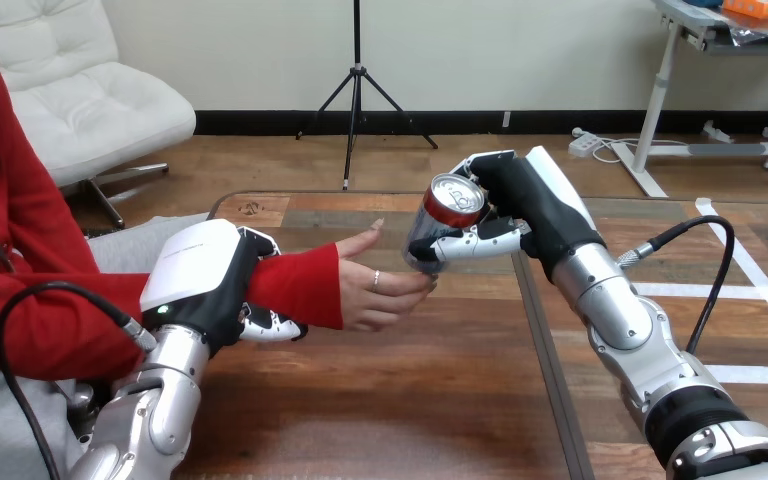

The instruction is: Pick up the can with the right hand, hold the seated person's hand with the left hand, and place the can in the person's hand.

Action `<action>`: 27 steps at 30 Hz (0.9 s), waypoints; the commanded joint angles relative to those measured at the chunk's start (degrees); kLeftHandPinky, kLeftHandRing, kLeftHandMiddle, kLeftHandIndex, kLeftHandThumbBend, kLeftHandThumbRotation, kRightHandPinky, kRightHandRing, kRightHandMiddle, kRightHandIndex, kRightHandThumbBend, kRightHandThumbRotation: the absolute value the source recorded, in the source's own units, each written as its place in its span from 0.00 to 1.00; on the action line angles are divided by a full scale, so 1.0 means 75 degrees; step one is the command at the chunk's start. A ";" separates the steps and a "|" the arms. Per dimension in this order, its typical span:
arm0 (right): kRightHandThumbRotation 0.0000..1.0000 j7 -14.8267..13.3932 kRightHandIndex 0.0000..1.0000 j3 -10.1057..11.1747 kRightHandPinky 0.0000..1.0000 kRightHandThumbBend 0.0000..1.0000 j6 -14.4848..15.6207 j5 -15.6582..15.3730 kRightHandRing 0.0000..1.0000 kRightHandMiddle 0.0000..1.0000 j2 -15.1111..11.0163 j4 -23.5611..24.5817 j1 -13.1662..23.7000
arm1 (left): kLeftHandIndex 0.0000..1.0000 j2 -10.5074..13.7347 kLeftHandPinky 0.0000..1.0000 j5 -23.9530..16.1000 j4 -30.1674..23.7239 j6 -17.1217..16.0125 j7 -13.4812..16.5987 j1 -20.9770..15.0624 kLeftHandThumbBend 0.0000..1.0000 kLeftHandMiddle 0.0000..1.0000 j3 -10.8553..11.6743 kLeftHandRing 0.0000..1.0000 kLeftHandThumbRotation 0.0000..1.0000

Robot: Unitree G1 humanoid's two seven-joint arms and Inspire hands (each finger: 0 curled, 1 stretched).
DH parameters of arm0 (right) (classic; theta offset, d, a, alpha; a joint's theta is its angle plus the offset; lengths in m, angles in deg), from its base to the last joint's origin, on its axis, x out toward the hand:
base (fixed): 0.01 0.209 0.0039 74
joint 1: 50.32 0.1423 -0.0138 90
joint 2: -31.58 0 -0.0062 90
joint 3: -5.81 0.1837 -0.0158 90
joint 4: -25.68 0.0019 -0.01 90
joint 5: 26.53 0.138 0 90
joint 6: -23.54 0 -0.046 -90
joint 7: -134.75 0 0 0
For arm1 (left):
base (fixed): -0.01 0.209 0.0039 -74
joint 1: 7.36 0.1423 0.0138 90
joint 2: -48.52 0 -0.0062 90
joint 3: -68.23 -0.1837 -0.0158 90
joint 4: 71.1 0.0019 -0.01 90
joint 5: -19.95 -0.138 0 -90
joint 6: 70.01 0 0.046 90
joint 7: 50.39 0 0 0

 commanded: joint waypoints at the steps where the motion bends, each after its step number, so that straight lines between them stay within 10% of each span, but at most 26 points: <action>1: 0.00 -0.0078 0.43 -0.0047 0.27 0.81 -0.0373 0.0044 0.32 0.40 0.0272 0.0950 0.1363 | 0.37 -0.0593 0.16 0.0223 -0.1649 -0.0407 0.0204 -0.2456 0.64 0.34 0.0197 0.24 0.00; 27: 0.00 0.0076 0.44 -0.0177 0.27 0.78 -0.0336 0.0057 0.32 0.38 0.0472 0.0924 0.1233 | 0.38 -0.0832 0.17 0.0155 -0.1491 -0.0380 -0.0070 -0.2815 0.63 0.35 0.0053 0.25 0.00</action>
